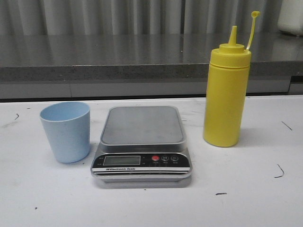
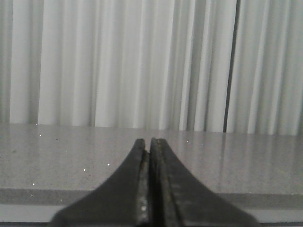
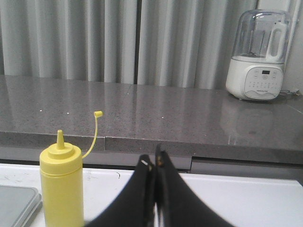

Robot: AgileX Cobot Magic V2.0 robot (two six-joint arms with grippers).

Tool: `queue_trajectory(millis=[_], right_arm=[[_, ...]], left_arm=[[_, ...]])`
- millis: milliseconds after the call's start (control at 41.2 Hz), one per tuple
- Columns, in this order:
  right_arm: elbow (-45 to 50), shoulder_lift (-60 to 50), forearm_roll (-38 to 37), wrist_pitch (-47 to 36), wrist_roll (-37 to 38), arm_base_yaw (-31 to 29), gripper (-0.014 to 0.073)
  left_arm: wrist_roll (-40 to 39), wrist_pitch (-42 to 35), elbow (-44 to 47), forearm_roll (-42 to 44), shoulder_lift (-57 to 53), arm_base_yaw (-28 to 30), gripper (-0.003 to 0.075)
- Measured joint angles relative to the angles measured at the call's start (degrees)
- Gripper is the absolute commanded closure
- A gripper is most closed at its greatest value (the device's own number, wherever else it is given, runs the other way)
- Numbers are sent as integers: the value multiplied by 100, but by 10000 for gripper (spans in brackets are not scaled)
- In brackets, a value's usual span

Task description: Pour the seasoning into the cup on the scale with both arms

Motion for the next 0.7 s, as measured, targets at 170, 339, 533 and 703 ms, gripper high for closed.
queue_trajectory(millis=[170, 339, 533, 703], right_arm=[[-880, 748, -9, 990, 0, 0, 662], [-1096, 1516, -92, 1758, 0, 0, 662], [-1096, 2162, -206, 2297, 0, 0, 662], [-1096, 2501, -231, 2320, 0, 0, 659]], left_arm=[[0, 1157, -964, 10, 727, 0, 740], [0, 1941, -1145, 10, 1351, 0, 740], [0, 2260, -983, 10, 1773, 0, 740], [0, 2271, -819, 10, 1916, 0, 740]])
